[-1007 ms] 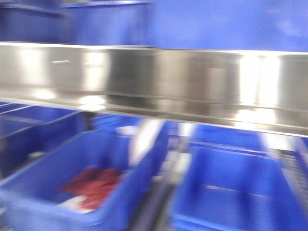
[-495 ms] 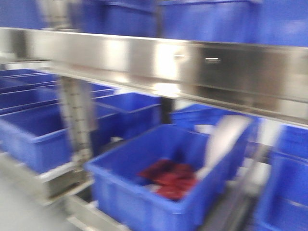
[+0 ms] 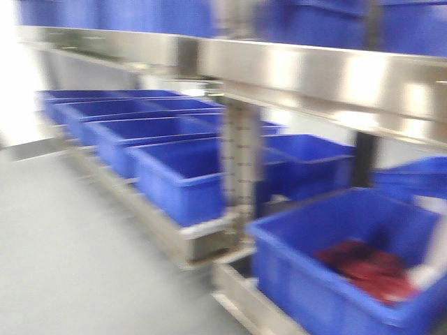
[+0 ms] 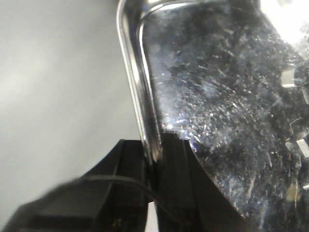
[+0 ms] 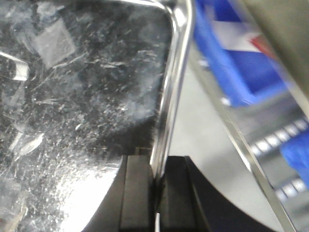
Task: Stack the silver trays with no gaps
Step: 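Hold the tray in both grippers while the base drives to another shelf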
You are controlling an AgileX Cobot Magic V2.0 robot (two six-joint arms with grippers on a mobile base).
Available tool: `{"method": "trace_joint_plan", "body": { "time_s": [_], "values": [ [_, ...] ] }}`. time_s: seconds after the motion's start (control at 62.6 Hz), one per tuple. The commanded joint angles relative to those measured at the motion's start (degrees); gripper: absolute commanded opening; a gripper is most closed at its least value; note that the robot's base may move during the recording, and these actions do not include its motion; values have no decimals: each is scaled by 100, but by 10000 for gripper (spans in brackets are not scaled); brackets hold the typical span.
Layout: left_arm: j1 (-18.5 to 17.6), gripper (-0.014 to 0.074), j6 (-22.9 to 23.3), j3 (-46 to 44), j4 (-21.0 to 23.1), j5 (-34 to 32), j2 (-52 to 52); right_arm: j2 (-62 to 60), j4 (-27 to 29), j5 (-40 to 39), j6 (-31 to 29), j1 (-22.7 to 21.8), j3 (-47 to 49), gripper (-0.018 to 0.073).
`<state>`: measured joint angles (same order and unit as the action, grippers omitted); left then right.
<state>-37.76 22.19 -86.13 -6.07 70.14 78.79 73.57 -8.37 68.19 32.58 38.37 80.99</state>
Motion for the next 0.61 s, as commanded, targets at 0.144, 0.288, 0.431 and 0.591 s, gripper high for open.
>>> {"method": "trace_joint_plan", "body": {
  "time_s": [0.144,0.288,0.431,0.591],
  "values": [
    [-36,-48,-135,-137,-323,14,-190,-207,-354,-146,-185,7,163,56],
    [-36,-48,-135,-137,-323,14,-190,-207,-354,-146,-185,7,163,56],
    [-36,-48,-135,-137,-323,14,-190,-207,-354,-146,-185,7,163,56],
    [-36,-48,-135,-137,-323,14,-190,-207,-354,-146,-185,7,163,56]
  ]
}}
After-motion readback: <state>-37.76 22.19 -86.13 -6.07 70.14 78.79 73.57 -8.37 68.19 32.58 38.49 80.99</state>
